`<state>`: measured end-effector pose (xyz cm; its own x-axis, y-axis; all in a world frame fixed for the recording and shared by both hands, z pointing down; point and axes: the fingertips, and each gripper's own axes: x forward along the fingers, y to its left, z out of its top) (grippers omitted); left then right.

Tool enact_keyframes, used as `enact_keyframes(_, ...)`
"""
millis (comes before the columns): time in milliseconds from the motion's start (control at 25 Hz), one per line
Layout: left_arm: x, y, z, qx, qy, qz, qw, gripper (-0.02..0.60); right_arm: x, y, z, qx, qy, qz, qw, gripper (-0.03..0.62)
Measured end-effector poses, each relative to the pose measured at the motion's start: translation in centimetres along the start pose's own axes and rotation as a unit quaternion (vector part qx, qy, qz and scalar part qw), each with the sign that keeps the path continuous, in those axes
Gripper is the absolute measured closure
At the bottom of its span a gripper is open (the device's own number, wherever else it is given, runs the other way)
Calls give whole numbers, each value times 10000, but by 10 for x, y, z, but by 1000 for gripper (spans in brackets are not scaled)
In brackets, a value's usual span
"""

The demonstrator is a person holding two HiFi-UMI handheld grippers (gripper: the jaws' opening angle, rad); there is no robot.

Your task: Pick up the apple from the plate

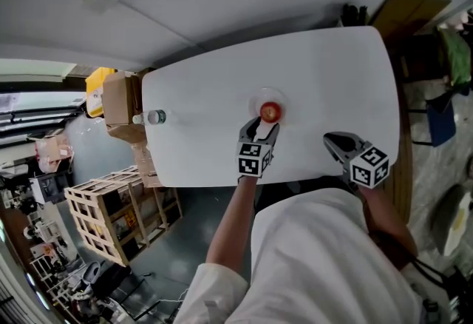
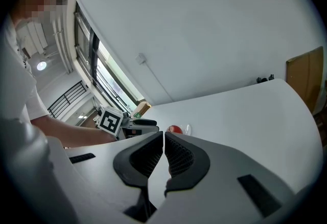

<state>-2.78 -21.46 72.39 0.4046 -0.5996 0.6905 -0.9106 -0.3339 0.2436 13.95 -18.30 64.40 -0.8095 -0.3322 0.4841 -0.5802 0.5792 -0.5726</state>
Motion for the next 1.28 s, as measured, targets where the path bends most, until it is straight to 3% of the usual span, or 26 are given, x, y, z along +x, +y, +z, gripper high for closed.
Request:
enact_keyframes(200,23,12,-12,102,255,211,9994,320,3,-7,-3,101,87,-1,9999,557)
enact_keyframes(840,76,28,-43,112,895,600,9941,151,-7,-32,-14,364,175,-141,9991,557)
enact_keyframes(1280,98,35,-53,-128,939,659,9933,147,-6,-38,-22,454,333,-178,9983,557)
